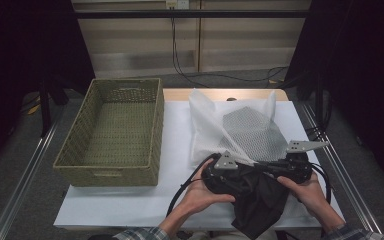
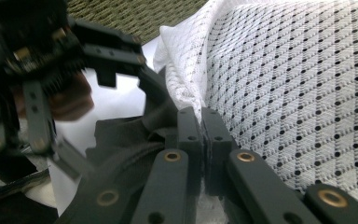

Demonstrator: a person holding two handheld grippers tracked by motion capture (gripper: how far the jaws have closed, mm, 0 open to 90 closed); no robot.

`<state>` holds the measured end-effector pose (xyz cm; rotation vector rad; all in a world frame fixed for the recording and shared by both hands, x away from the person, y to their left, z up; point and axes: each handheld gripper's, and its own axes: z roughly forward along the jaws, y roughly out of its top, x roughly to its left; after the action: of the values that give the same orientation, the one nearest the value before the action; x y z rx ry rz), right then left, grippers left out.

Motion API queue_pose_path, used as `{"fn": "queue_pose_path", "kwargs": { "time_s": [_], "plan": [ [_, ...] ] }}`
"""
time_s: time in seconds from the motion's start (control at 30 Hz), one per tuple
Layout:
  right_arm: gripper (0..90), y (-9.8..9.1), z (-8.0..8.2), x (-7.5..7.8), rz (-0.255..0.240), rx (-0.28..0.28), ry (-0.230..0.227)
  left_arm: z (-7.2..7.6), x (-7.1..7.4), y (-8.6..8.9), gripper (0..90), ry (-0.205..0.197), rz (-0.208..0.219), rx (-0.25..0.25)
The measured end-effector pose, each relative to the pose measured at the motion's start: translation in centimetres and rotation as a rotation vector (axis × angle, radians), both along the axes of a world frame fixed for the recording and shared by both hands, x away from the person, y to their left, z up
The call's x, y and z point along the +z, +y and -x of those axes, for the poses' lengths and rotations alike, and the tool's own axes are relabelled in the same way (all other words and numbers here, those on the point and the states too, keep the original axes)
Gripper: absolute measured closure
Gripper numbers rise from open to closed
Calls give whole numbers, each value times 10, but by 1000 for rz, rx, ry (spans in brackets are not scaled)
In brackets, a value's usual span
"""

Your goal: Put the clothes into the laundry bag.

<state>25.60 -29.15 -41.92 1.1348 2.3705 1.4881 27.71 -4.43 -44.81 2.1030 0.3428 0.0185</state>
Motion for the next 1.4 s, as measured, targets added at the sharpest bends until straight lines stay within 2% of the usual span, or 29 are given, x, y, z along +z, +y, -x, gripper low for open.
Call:
{"fn": "queue_pose_path", "kwargs": {
  "time_s": [0.03,0.07,0.13,0.2,0.37,0.4,0.5,0.53,0.57,0.6,0.63,0.67,0.7,0.73,0.77,0.8,0.9,0.97,1.0,1.07,1.1,1.13,1.17,1.2,1.23,1.3,1.33,1.37,1.4],
  "plan": [
    [884,0,0,0,0,0,-2,0,-2,-2,189,23,47,8],
    [885,0,0,0,0,-1,-3,0,-3,-4,213,26,61,11],
    [884,-2,-1,1,-6,-7,-5,-1,-4,-9,217,9,44,2],
    [884,-3,-1,1,-6,-13,-8,2,-5,-15,219,-2,22,-29],
    [884,-4,-1,2,-6,-11,-9,2,-15,-27,147,-17,-41,-95],
    [884,-4,-1,2,-6,-10,-10,4,-17,-30,136,-43,-56,-96],
    [884,-3,-1,2,-3,-10,-9,6,-22,-37,130,-57,-74,-102],
    [885,-3,-1,1,0,-14,-7,5,-21,-38,142,-84,-129,-110],
    [885,-2,-1,1,2,-11,-8,6,-22,-40,165,-92,-126,-116],
    [885,-2,-1,1,4,-10,-7,5,-23,-41,160,-91,-135,-125],
    [884,-2,-1,1,5,-10,-5,3,-26,-41,152,-93,-126,-136],
    [885,-2,-1,1,4,-8,-5,3,-28,-42,146,-95,-136,-134],
    [885,-2,-1,1,6,-7,-5,3,-30,-43,135,-86,-128,-127],
    [885,-1,-1,1,7,-7,-5,3,-33,-45,124,-95,-124,-126],
    [884,-1,-1,1,8,-7,-5,4,-32,-45,120,-102,-153,-133],
    [884,-1,0,1,9,-7,-5,4,-34,-45,119,-98,-134,-134],
    [884,-2,0,1,10,-6,-7,1,-33,-44,122,-62,-161,-133],
    [884,-2,0,1,7,-6,-12,0,-33,-43,189,-100,-184,-129],
    [885,-1,0,1,8,-8,-10,1,-32,-43,257,-102,-180,-93],
    [884,-1,1,2,10,-3,-9,-2,-32,-41,389,-107,-176,-68],
    [884,0,2,2,11,0,-12,-2,-30,-41,441,-128,-207,-68],
    [884,0,2,2,12,0,-8,-2,-29,-41,498,-132,-208,-55],
    [885,1,2,2,13,1,-7,-3,-27,-41,545,-142,-236,-56],
    [884,2,2,2,14,2,-8,-4,-26,-42,612,-131,-229,-33],
    [884,2,2,2,14,2,-11,-6,-24,-42,695,-121,-242,-27],
    [885,2,2,3,8,3,-10,-12,-20,-43,755,-73,-227,-8],
    [885,2,2,4,5,2,-12,-16,-16,-44,769,-73,-251,-29],
    [885,2,2,5,1,2,-14,-17,-12,-44,776,-58,-252,-20],
    [885,2,2,7,-5,0,-14,-20,-9,-44,781,-28,-200,-4]
  ]
}}
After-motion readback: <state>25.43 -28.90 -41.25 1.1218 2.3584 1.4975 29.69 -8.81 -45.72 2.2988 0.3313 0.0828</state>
